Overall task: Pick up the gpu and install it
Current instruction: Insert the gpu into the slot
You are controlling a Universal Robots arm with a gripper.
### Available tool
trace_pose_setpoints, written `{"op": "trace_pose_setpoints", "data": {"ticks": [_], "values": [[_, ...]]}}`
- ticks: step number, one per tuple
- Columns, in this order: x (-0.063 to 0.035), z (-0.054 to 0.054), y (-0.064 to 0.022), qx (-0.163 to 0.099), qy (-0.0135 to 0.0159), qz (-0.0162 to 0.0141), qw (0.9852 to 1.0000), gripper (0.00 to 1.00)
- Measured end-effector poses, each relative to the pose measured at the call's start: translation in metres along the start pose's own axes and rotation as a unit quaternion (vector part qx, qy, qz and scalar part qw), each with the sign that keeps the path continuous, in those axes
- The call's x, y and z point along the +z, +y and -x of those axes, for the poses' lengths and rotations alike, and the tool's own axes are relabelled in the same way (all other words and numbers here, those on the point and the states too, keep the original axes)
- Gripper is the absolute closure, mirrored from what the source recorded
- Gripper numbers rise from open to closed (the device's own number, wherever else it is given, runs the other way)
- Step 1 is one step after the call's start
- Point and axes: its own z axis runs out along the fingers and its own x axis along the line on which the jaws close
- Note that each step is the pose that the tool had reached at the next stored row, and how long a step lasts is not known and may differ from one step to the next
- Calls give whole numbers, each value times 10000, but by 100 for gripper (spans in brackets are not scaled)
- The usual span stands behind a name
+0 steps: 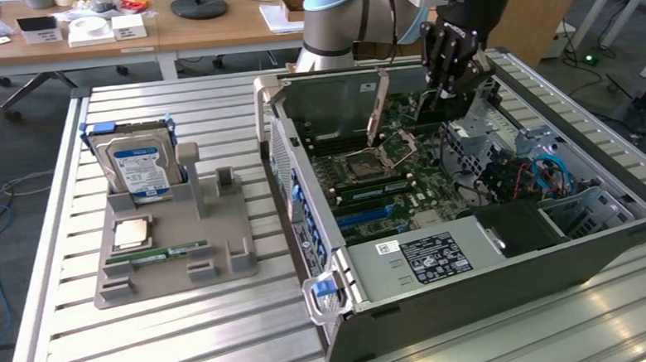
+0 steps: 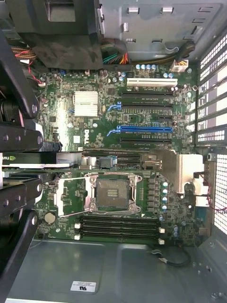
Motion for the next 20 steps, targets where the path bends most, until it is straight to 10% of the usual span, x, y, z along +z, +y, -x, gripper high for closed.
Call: {"op": "trace_pose_setpoints", "data": {"ticks": [20], "values": [[67,-1,16,0,0,-16,10000,74]]}}
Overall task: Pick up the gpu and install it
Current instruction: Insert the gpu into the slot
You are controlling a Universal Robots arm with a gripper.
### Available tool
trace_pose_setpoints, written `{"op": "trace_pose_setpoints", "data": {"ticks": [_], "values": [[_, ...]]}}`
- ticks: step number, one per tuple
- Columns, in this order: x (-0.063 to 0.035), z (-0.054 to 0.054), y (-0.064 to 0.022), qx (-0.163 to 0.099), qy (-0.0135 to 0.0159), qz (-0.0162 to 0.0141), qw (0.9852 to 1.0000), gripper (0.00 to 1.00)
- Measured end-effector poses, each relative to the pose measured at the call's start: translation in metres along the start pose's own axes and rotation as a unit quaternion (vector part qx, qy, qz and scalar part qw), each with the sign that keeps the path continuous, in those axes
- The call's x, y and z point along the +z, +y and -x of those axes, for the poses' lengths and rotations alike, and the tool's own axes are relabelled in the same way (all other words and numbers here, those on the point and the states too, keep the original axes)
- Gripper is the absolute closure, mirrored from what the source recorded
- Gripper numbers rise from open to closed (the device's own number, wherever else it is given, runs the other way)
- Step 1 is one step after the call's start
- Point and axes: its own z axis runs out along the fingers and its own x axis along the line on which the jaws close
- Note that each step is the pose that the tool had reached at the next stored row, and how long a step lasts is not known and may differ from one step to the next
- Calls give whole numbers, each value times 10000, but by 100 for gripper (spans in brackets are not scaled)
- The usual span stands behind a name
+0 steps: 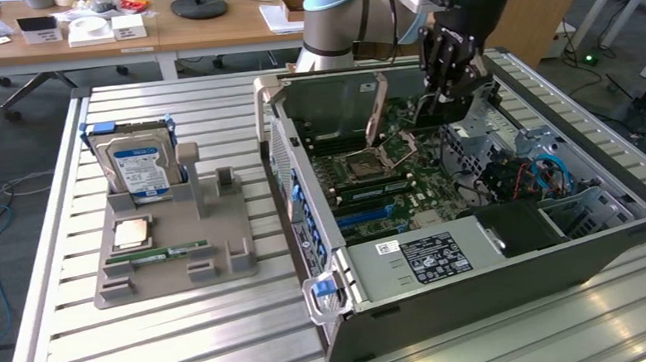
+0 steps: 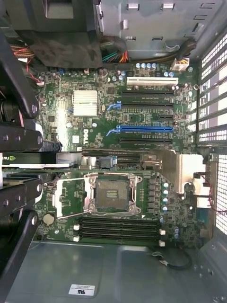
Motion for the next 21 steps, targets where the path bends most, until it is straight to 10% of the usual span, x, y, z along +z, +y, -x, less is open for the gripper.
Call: {"op": "trace_pose_setpoints", "data": {"ticks": [21], "values": [[58,1,156,0,1,-3,10000,74]]}}
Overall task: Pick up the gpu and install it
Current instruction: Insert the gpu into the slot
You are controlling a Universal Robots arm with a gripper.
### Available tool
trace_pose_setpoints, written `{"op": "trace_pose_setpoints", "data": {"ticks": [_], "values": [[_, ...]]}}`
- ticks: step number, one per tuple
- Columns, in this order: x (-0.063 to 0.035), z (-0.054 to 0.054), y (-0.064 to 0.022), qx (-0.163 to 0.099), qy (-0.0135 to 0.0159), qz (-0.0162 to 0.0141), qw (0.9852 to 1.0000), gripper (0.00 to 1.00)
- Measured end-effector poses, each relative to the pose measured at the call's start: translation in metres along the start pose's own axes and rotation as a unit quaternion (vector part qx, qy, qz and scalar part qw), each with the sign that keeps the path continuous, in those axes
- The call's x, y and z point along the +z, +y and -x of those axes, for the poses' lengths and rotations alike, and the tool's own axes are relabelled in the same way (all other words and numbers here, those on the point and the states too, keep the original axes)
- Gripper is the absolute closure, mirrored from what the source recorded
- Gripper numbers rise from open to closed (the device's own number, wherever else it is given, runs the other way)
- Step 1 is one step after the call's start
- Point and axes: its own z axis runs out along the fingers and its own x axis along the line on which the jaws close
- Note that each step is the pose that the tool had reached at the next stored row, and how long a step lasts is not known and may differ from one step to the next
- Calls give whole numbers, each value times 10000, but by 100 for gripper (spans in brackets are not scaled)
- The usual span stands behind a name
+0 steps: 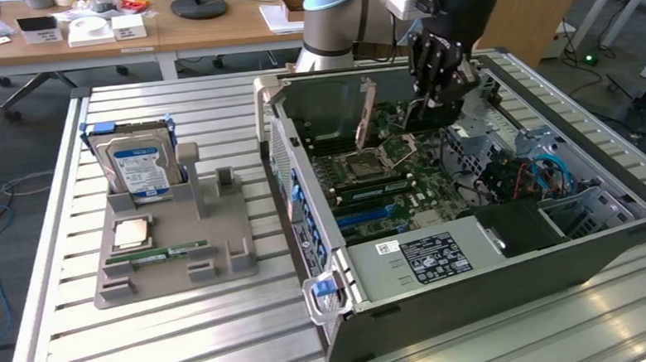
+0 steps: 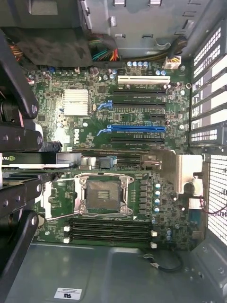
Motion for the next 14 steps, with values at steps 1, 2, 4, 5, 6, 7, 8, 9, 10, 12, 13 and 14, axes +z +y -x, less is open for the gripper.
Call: {"op": "trace_pose_setpoints", "data": {"ticks": [1,2,4,5,6,7,8,9,10,12,13,14], "values": [[0,0,8,0,0,0,10000,74],[1,0,17,0,0,0,10000,74],[1,1,38,0,-1,-1,10000,74],[2,1,50,0,-1,-3,10000,74],[2,1,62,0,-1,-6,10000,74],[3,1,71,0,-1,-12,10000,74],[7,1,80,0,-1,-31,10000,74],[12,1,89,-1,-1,-56,10000,74],[18,1,98,-1,-2,-83,10000,74],[29,0,110,-2,-4,-126,9999,74],[33,-2,111,-1,-3,-129,9999,74],[36,-4,112,0,-3,-130,9999,74]]}}
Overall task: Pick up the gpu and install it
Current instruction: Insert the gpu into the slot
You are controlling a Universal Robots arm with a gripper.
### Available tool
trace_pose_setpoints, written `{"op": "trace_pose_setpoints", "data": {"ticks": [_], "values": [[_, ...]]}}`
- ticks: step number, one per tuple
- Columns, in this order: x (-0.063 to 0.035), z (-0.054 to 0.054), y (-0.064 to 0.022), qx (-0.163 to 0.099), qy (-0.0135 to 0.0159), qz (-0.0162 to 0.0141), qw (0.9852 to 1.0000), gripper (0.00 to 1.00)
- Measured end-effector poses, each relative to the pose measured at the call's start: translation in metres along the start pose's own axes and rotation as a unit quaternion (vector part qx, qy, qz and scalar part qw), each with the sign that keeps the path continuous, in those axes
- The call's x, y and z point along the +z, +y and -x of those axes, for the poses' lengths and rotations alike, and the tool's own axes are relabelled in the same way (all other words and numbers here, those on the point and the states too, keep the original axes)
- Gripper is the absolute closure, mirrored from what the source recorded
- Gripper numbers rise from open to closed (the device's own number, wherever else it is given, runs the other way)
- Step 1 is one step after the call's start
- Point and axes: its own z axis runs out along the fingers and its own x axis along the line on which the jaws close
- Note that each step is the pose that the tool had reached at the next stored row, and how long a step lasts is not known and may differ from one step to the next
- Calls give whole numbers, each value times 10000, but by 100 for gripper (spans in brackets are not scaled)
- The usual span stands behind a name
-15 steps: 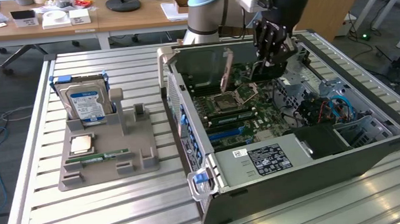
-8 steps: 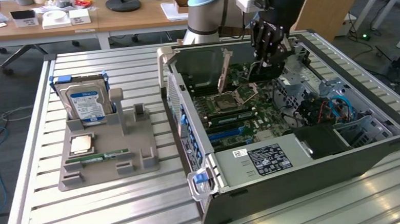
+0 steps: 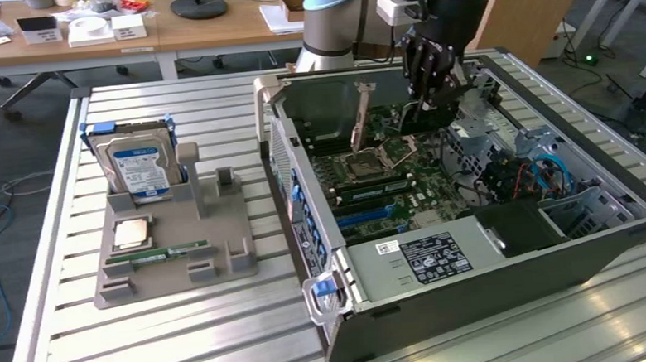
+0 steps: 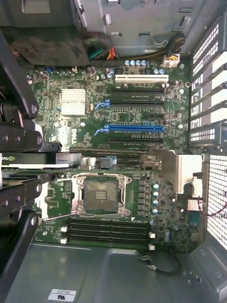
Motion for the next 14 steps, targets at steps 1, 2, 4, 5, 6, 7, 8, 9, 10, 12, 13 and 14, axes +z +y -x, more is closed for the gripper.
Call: {"op": "trace_pose_setpoints", "data": {"ticks": [1,2,4,5,6,7,8,9,10,12,13,14], "values": [[3,-3,1,10,1,0,10000,74],[7,-7,1,31,1,-1,10000,74],[14,-13,2,86,1,-2,10000,74],[16,-16,2,113,0,-2,9999,74],[18,-19,2,141,1,-3,9999,74],[19,-23,2,168,2,-3,9999,74],[19,-28,2,192,3,-3,9998,74],[20,-33,2,212,3,-3,9998,74],[20,-40,2,226,4,-3,9997,74],[20,-57,2,243,4,-4,9997,74],[20,-69,3,247,4,-4,9997,74],[20,-80,3,251,4,-4,9997,74]]}}
